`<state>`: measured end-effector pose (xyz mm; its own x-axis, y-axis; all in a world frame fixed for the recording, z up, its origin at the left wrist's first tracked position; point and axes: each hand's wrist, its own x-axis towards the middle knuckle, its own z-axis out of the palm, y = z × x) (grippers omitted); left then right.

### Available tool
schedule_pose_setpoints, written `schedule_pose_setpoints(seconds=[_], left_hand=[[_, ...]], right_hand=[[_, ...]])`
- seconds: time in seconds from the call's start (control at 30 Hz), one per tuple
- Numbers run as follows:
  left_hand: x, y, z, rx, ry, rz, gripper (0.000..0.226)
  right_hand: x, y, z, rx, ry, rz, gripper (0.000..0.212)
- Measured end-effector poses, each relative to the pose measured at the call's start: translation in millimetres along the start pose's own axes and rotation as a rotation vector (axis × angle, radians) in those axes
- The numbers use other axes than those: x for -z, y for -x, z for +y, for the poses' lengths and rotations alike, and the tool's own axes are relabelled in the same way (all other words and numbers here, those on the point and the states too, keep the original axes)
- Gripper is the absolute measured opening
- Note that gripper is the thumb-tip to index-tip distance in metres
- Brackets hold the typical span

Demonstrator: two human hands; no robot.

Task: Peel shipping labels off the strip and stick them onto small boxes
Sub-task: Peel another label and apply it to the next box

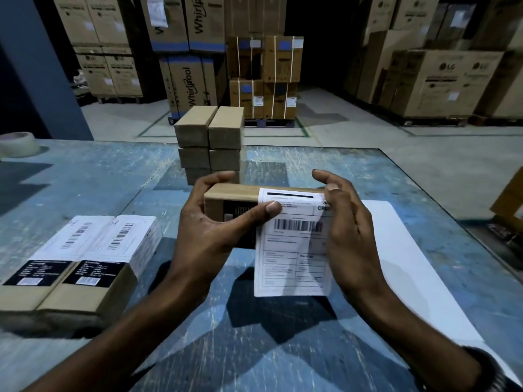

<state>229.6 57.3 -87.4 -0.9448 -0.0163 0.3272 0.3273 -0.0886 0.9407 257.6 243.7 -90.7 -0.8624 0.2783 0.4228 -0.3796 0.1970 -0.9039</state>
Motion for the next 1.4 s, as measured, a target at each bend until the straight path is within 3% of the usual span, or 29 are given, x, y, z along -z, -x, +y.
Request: schedule_pose_setpoints(seconds=[0.1, 0.23, 0.4, 0.53, 0.67, 0.87, 0.97, 1.07, 1.33, 1.4], left_hand=[[-1, 3, 0, -0.013, -0.044, 0.048, 0.110], [0, 6, 0, -0.038, -0.105, 0.130, 0.116], [-6, 13, 0, 0.011, -0.014, 0.146, 0.085], [-11, 19, -1, 0.032, 0.052, 0.173, 0.080], [-8, 18, 1, -0.032, 0.084, 0.188, 0.066], [-4, 16, -3, -0.177, -0.068, 0.242, 0.056], [-4, 16, -1, -0.295, -0.179, 0.223, 0.052], [-2, 16, -1, -0.418, -0.312, 0.177, 0.030], [-3, 16, -4, -0.351, -0.251, 0.179, 0.016], [-4, 18, -5, -0.357, -0.264, 0.179, 0.015]], right_hand=[[-4, 5, 1, 0.014, 0.016, -0.022, 0.053], [-8, 12, 1, 0.047, 0.034, -0.059, 0.046], [-11, 13, -2, 0.097, 0.070, -0.008, 0.042], [-10, 12, 1, 0.104, 0.042, -0.012, 0.031], [-10, 14, 0, 0.118, 0.017, -0.004, 0.036], [-14, 17, -6, 0.124, 0.074, -0.011, 0.039], [-13, 15, -3, 0.161, 0.065, 0.003, 0.027], [-11, 16, -4, 0.216, 0.079, 0.018, 0.022], [-8, 14, -12, 0.142, -0.111, -0.009, 0.017], [-8, 15, -16, 0.148, -0.075, -0.027, 0.027]])
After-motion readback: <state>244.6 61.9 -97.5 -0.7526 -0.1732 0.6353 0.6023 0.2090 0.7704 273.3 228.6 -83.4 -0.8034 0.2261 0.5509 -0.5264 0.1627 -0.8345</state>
